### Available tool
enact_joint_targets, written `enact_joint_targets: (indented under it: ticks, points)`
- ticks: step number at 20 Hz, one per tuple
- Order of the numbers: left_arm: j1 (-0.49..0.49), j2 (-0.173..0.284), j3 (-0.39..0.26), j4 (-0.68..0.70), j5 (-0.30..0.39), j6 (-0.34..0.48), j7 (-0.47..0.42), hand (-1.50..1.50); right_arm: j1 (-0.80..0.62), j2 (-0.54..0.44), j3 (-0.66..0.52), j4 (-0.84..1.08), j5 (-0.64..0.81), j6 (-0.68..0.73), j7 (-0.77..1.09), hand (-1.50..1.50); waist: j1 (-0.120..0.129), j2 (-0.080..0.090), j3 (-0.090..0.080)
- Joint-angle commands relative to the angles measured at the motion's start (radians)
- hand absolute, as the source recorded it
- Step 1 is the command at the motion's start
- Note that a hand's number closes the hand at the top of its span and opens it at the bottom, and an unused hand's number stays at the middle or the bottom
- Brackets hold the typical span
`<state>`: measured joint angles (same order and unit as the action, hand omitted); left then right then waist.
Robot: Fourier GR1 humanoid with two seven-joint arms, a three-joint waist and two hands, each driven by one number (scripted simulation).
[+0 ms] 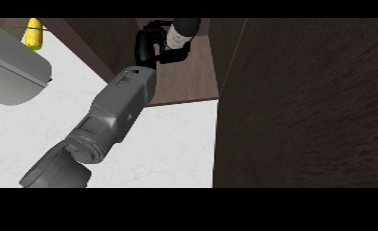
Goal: Pick up the wine, place it into the cabinet and close the cabinet
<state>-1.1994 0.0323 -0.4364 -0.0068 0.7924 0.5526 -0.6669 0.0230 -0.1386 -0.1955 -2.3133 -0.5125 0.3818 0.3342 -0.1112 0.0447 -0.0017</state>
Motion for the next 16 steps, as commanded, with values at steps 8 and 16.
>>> enact_joint_targets:
  ticks: [8,16]
  points:
    - [0.005,0.029,-0.032,0.007,-0.046,0.084,0.065,-1.5,-0.004,-0.002,-0.008,0.021,0.011,0.022,-0.029,-1.5,-0.012,0.008,0.001]
    - [0.039,0.04,-0.042,0.006,-0.064,0.053,0.092,-1.5,-0.02,-0.002,0.0,0.023,0.02,0.007,-0.014,-1.5,0.0,0.006,-0.001]
